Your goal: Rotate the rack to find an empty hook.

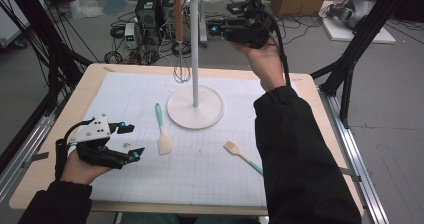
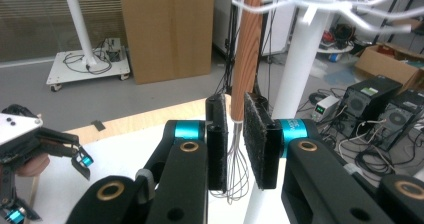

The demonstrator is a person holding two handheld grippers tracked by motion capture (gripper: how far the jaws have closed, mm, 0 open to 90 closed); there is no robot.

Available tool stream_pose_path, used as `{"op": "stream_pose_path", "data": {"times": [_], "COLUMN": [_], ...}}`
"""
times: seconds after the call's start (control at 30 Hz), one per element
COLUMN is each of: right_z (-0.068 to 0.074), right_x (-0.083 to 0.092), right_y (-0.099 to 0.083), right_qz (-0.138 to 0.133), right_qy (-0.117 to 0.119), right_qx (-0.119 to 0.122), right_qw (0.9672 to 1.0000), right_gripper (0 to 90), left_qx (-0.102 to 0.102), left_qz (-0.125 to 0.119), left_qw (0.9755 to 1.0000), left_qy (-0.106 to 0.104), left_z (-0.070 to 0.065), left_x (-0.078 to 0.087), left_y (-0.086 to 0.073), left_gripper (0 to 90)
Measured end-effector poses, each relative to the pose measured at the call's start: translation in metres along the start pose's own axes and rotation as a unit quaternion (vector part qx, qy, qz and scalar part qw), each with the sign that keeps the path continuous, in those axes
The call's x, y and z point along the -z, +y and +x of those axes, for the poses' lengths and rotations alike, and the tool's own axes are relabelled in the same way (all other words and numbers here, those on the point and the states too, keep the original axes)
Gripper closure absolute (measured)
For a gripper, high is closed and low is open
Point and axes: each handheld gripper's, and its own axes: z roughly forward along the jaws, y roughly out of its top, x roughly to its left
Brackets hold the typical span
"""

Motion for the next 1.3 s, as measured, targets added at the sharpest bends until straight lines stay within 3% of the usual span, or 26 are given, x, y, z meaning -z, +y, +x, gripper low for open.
{"op": "stream_pose_path", "data": {"times": [0.33,0.5,0.77,1.3], "right_z": [0.002,0.005,0.014,0.016], "right_x": [0.008,0.011,0.019,0.015], "right_y": [-0.022,-0.031,-0.042,-0.084], "right_qz": [0.007,0.024,0.026,0.044], "right_qy": [0.000,-0.003,-0.004,-0.007], "right_qx": [-0.015,-0.015,-0.011,-0.035], "right_qw": [0.9999,0.9996,0.9996,0.9984], "right_gripper": [72.2,67.9,65.8,58.0], "left_qx": [-0.001,0.000,0.002,0.015], "left_qz": [0.002,0.001,0.002,0.006], "left_qw": [1.0000,1.0000,1.0000,0.9997], "left_qy": [0.001,0.001,0.005,0.017], "left_z": [0.000,0.000,0.001,0.007], "left_x": [-0.002,-0.001,-0.001,-0.003], "left_y": [-0.001,-0.001,-0.002,-0.010], "left_gripper": [22.4,22.4,22.4,22.4]}}
